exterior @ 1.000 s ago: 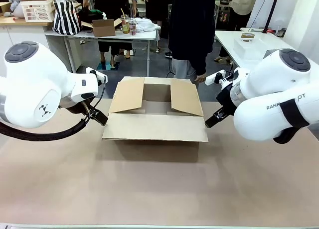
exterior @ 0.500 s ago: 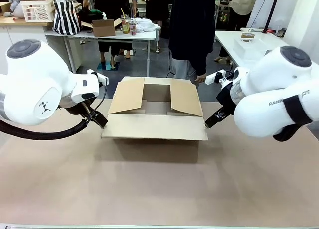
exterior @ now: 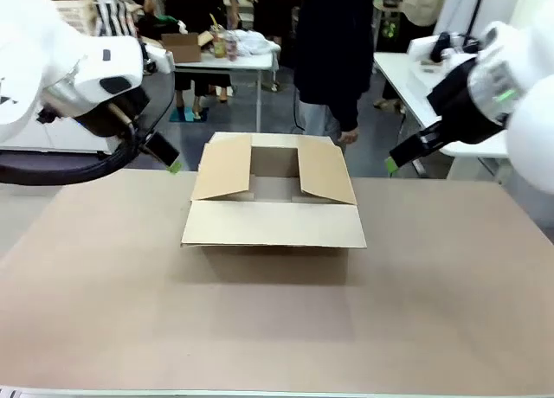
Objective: Pack the gift set into the box.
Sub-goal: Place both hands on the side flaps of the Package Box and spread them outward.
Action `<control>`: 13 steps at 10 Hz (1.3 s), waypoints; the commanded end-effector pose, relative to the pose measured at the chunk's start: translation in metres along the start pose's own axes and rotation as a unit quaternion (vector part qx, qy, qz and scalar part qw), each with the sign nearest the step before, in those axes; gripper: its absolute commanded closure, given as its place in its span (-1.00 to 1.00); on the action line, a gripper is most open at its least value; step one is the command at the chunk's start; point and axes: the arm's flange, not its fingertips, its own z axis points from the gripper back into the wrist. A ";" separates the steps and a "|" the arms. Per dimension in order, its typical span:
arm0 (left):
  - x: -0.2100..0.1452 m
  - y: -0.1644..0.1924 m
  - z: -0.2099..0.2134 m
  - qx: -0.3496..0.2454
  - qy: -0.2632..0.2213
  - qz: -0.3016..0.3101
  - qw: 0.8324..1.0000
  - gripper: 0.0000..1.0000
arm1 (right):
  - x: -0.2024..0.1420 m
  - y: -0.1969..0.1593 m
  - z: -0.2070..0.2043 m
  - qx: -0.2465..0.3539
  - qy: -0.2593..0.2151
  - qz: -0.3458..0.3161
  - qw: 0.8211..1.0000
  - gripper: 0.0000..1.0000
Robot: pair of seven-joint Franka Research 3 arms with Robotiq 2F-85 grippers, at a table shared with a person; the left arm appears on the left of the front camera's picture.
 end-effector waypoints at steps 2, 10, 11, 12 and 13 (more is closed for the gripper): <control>0.000 0.000 0.000 0.000 0.000 0.000 1.000 -1.00 | 0.000 0.000 0.000 0.000 0.000 0.000 1.000 -1.00; 0.008 0.018 -0.022 -0.563 -0.061 0.127 0.814 -1.00 | 0.025 -0.052 -0.027 0.477 0.005 -0.392 0.786 -1.00; 0.006 0.019 -0.023 -0.442 -0.027 0.155 0.883 -1.00 | 0.023 -0.048 -0.030 0.391 -0.003 -0.392 0.833 -1.00; 0.002 0.016 -0.001 -0.559 -0.105 0.075 0.819 -1.00 | 0.030 -0.045 -0.005 0.466 0.011 -0.343 0.816 -1.00; 0.002 0.016 -0.001 -0.559 -0.105 0.075 0.819 -1.00 | 0.030 -0.045 -0.005 0.466 0.011 -0.343 0.816 -1.00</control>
